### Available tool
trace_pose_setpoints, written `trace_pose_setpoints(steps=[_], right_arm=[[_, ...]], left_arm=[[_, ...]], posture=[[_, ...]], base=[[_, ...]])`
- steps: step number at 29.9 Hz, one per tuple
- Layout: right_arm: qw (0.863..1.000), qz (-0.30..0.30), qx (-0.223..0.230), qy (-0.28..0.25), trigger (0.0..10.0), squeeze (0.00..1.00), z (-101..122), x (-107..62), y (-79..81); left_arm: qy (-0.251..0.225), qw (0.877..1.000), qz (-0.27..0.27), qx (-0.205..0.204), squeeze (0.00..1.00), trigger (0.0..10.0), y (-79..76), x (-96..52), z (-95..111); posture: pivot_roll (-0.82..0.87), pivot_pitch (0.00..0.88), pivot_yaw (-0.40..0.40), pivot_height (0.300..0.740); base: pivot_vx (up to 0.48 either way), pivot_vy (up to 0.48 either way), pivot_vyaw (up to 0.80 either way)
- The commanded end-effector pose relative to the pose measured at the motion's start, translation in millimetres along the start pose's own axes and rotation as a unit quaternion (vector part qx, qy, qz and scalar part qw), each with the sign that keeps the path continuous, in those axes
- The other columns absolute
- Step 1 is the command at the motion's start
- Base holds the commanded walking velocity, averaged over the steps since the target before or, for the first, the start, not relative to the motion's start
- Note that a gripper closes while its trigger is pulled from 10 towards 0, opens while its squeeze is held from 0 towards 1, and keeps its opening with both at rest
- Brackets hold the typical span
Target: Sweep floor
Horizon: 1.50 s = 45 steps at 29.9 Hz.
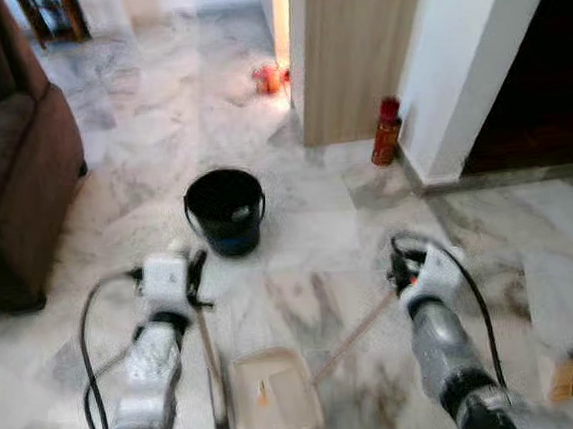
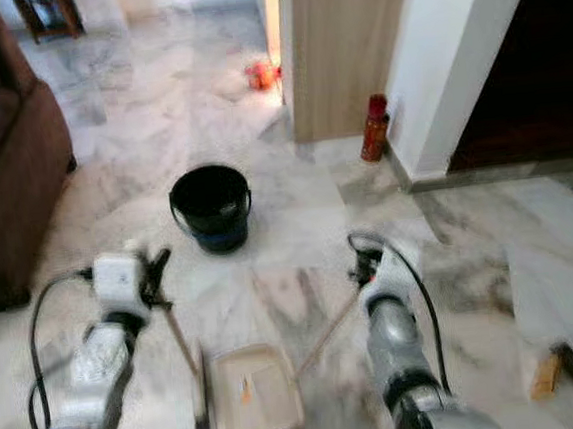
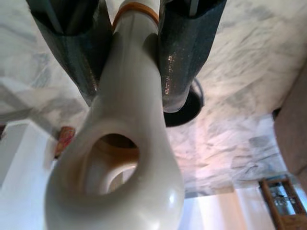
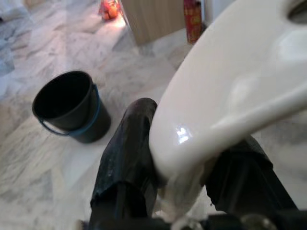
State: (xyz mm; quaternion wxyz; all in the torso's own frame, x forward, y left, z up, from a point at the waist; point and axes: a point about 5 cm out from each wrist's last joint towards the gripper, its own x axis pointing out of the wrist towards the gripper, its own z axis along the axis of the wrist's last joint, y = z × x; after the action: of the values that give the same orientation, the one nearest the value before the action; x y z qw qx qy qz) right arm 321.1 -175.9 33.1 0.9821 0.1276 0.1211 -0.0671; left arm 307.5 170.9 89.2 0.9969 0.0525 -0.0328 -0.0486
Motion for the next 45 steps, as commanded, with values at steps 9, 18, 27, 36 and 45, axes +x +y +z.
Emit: trace_pose_setpoints(steps=[9, 18, 27, 36, 45], right_arm=[[1.0, 0.013, -0.001, -0.014, 10.0, 0.0, 6.1, 2.6, 8.3], [1.0, 0.018, -0.003, -0.014, 10.0, 0.0, 6.2, 2.8, 10.0], [1.0, 0.017, 0.001, -0.01, 10.0, 0.0, 5.1, 2.6, 10.1], [1.0, 0.017, 0.01, -0.011, 10.0, 0.0, 5.6, 2.9, 10.3], [1.0, 0.016, 0.011, -0.01, 10.0, 0.0, 5.0, 2.7, 10.6]], left_arm=[[-0.011, 1.0, 0.006, 0.013, 0.0, 10.0, 6.3, 1.4, 5.4], [-0.011, 1.0, 0.006, 0.014, 0.0, 10.0, 6.7, 1.5, 5.6], [-0.01, 1.0, 0.008, 0.014, 0.0, 10.0, 6.8, 1.2, 5.3], [-0.011, 1.0, 0.008, 0.014, 0.0, 10.0, 6.2, 1.2, 5.3], [-0.01, 1.0, 0.007, 0.013, 0.0, 10.0, 6.1, 1.1, 4.8]], posture=[[0.05, 0.078, -0.037, 0.74], [0.05, 0.078, -0.037, 0.74], [0.05, 0.071, -0.04, 0.74], [0.05, 0.068, -0.04, 0.74], [0.05, 0.06, -0.041, 0.74]], base=[[0.285, 0.0, 0.17], [0.285, 0.0, 0.54], [0.283, 0.0, 0.28], [0.285, 0.0, 0.0], [0.285, 0.0, 0.0]])
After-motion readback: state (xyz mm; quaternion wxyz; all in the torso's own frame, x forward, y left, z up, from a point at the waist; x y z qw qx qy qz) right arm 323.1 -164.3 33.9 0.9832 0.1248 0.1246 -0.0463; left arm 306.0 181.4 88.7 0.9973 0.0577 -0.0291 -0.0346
